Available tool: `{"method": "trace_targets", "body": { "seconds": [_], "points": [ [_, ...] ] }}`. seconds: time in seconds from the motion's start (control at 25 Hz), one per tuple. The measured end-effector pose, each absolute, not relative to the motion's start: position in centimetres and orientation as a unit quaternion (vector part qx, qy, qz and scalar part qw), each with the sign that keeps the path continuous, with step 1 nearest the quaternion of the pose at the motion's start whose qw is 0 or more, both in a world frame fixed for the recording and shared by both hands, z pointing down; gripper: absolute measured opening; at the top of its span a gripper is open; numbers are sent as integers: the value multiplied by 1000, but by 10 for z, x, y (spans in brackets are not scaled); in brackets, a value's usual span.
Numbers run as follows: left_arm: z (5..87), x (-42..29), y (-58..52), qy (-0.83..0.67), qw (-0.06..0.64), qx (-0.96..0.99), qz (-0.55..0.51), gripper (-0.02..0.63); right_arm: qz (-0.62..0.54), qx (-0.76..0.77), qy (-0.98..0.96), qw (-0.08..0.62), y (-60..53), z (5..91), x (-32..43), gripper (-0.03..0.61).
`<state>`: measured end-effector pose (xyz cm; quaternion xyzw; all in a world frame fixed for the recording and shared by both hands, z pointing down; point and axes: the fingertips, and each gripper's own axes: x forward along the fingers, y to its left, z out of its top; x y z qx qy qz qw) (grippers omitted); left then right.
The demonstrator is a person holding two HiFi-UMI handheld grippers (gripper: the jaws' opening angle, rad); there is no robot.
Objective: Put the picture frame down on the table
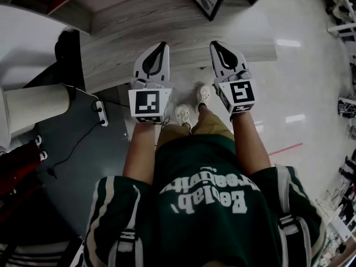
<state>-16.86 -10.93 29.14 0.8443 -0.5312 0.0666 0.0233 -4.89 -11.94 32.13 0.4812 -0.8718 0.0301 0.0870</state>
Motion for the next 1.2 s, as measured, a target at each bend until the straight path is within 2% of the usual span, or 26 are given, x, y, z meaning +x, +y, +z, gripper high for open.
{"method": "trace_targets", "body": {
  "seconds": [0.52, 1.2],
  "points": [
    [209, -160, -42, -524, -34, 849, 65, 18, -25, 476, -876, 70, -54, 236, -43, 32],
    [180, -93, 84, -553, -52, 828, 68, 18, -56, 434, -898, 44, 71, 202, 15, 32]
  ]
}}
